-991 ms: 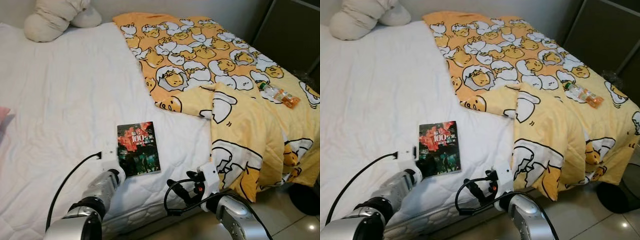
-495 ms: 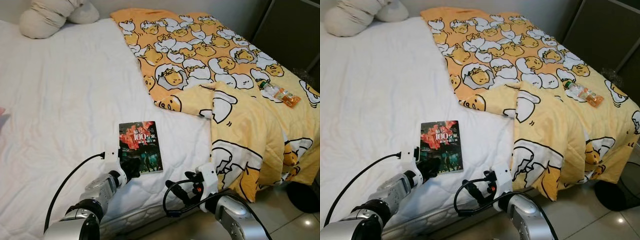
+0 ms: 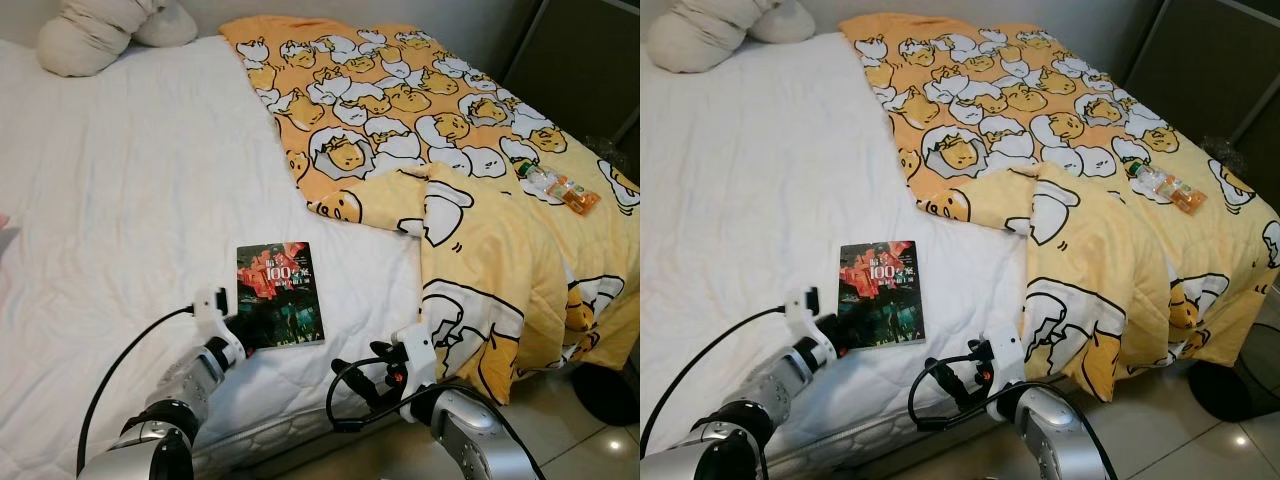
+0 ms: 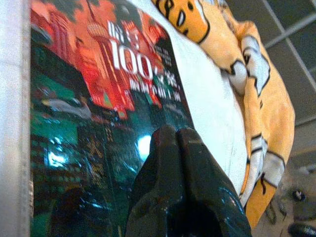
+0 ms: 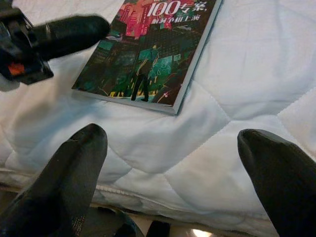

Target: Clean up the room

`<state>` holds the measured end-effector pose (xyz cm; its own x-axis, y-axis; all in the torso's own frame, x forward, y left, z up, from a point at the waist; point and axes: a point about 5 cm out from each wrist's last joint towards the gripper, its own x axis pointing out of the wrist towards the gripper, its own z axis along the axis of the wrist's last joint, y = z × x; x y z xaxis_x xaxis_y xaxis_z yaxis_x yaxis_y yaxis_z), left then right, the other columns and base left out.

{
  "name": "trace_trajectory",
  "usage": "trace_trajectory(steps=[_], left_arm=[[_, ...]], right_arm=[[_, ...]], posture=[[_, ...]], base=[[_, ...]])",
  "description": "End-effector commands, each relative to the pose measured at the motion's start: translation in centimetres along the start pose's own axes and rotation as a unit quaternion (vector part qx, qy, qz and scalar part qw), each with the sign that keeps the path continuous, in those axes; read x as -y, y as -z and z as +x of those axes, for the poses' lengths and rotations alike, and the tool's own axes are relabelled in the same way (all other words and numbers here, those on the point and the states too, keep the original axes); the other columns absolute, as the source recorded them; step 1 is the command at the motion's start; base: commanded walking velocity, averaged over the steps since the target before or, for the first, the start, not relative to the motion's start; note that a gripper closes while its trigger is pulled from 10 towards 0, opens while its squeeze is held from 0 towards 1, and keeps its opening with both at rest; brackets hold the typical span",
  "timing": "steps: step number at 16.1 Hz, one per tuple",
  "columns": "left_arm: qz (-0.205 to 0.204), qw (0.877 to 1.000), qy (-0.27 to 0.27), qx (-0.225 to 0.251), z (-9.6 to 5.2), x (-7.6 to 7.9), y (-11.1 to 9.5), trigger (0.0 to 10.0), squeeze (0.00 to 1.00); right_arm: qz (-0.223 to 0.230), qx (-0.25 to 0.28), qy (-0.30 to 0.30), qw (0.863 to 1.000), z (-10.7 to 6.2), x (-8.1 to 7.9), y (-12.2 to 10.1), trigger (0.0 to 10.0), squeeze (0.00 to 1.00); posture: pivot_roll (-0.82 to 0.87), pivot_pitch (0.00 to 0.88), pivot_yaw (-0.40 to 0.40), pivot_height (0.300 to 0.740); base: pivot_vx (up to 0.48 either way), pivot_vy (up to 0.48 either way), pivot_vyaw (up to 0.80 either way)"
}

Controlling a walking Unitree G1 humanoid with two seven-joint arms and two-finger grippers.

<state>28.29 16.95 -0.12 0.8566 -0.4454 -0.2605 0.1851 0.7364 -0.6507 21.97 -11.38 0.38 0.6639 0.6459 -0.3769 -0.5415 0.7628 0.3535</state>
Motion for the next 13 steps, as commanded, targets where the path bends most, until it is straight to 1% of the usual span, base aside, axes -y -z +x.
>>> trace_trajectory(steps=[1,2,3,4,5,6,7,8,9,11,12,13], left_arm=[[-0.004,1.000,0.014,0.011,0.6,0.6,-0.6,0.0,0.00],[0.053,0.999,0.002,0.012,0.5,0.4,-1.3,0.0,0.00],[0.107,0.994,-0.022,0.011,0.4,0.1,-1.9,0.0,0.00],[0.239,0.969,-0.061,-0.001,0.2,-0.3,-2.9,0.0,0.00],[0.354,0.930,-0.101,-0.007,-0.2,-0.7,-4.0,3.4,0.19],[0.386,0.914,-0.123,-0.001,-0.4,-0.9,-4.6,4.4,0.78],[0.408,0.900,-0.151,0.015,-0.7,-1.2,-5.4,9.5,1.00],[0.401,0.898,-0.182,0.027,-1.1,-1.7,-5.7,10.0,1.00],[0.393,0.898,-0.195,0.031,-1.3,-1.9,-5.5,10.0,1.00],[0.379,0.901,-0.204,0.042,-1.6,-2.0,-4.8,10.0,1.00],[0.386,0.900,-0.199,0.045,-1.5,-1.8,-4.5,10.0,1.00],[0.418,0.890,-0.176,0.042,-1.5,-1.1,-3.5,10.0,1.00]], right_arm=[[-0.007,-0.003,0.000,1.000,0.0,0.3,-0.2,10.0,0.00],[-0.015,-0.002,0.001,1.000,0.1,0.3,-0.4,10.0,0.00],[-0.019,0.001,0.004,1.000,0.0,0.4,-0.5,10.0,0.00],[-0.035,0.009,0.018,0.999,-0.1,0.6,-0.8,10.0,0.00],[-0.074,0.019,0.055,0.996,-0.2,1.3,-1.2,10.0,0.00],[-0.089,0.024,0.069,0.993,-0.2,1.5,-1.3,10.0,0.00],[-0.080,0.034,0.084,0.993,0.0,1.7,-1.5,10.0,0.00],[-0.036,0.042,0.081,0.995,0.5,1.6,-1.4,10.0,1.00],[-0.015,0.053,0.075,0.996,0.8,1.5,-1.6,10.0,1.00],[-0.007,0.060,0.067,0.996,1.3,1.4,-1.9,10.0,1.00],[-0.012,0.061,0.068,0.996,1.4,1.4,-2.0,10.0,1.00],[-0.022,0.062,0.068,0.996,1.5,1.5,-2.2,10.0,1.00]], posture=[[0.06,0.000,-0.074,0.740],[0.06,0.000,-0.074,0.740],[0.06,0.000,-0.074,0.740],[0.06,0.000,-0.077,0.740],[0.06,0.000,-0.077,0.740],[0.06,0.000,-0.077,0.740],[0.06,0.000,-0.077,0.740],[0.07,0.000,-0.059,0.740],[0.07,0.000,-0.059,0.740],[0.09,0.000,-0.060,0.740],[0.09,0.000,-0.060,0.740],[0.10,0.000,-0.067,0.740]], base=[[0.000,0.000,0.00],[0.000,0.000,0.00],[0.000,0.000,0.00],[0.000,0.000,0.00],[0.000,0.000,0.00],[0.000,0.000,0.00],[0.000,0.000,0.00],[0.000,0.000,0.00],[0.000,0.000,0.00],[0.000,0.000,0.00],[0.000,0.000,0.00],[0.000,0.000,0.00]])
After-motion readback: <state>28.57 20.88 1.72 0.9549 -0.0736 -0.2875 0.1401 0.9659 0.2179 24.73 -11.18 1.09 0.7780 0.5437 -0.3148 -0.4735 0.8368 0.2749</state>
